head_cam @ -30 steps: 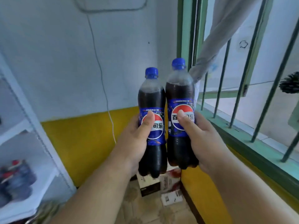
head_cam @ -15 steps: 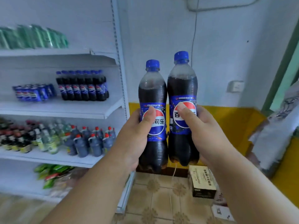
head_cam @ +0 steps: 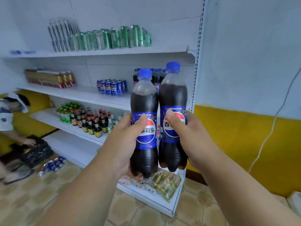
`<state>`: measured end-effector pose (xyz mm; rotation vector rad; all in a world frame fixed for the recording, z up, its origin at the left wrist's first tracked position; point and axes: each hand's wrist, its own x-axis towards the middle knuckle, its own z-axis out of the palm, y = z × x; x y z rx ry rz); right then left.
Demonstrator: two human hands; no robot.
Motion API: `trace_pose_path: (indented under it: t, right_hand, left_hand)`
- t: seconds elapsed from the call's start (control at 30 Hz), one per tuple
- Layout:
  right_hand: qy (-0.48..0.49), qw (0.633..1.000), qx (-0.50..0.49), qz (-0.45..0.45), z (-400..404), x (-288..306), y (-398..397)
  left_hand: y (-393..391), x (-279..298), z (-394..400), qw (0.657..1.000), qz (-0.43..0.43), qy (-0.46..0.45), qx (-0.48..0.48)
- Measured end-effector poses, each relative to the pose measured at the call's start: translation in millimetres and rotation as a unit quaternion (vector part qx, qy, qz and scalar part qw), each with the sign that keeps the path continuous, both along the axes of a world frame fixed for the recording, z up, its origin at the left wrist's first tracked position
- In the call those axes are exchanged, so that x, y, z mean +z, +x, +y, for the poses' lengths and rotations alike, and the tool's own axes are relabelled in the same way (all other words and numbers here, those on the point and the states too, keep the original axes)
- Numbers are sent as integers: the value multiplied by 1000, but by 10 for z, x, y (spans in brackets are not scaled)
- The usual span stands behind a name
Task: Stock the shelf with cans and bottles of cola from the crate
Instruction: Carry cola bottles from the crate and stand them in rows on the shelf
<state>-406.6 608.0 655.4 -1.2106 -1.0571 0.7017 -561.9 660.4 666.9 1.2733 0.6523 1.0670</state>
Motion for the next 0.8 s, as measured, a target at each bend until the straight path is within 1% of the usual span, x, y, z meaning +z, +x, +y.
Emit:
trace_pose_path:
  t: [0.1,0.2,0.37,0.5,0.6,0.7,0.8]
  right_hand:
    - [-8,1000,11,-19,325,-32,-128]
    - [-13,999,23,-27,657,-123,-204]
    - [-12,999,41,-25,1356,-247,-127]
    - [-15,997,75,-31,2010,-233,55]
    - [-6,997,69,-26,2619,-183,227]
    - [1,997,69,-27,3162,-147,350]
    - [12,996,83,-11,3585,-143,427]
  left_hand:
    - [-70,-75,259,999,-18,-30,41]
    - [-76,-163,546,995,-6,-41,89]
    - [50,-274,1164,989,19,-26,143]
    - [225,-288,1774,985,22,-26,170]
    - [400,-233,2328,982,36,-23,186]
    - [539,-192,2834,973,51,-8,226]
    - [635,-219,3253,970,45,-3,238]
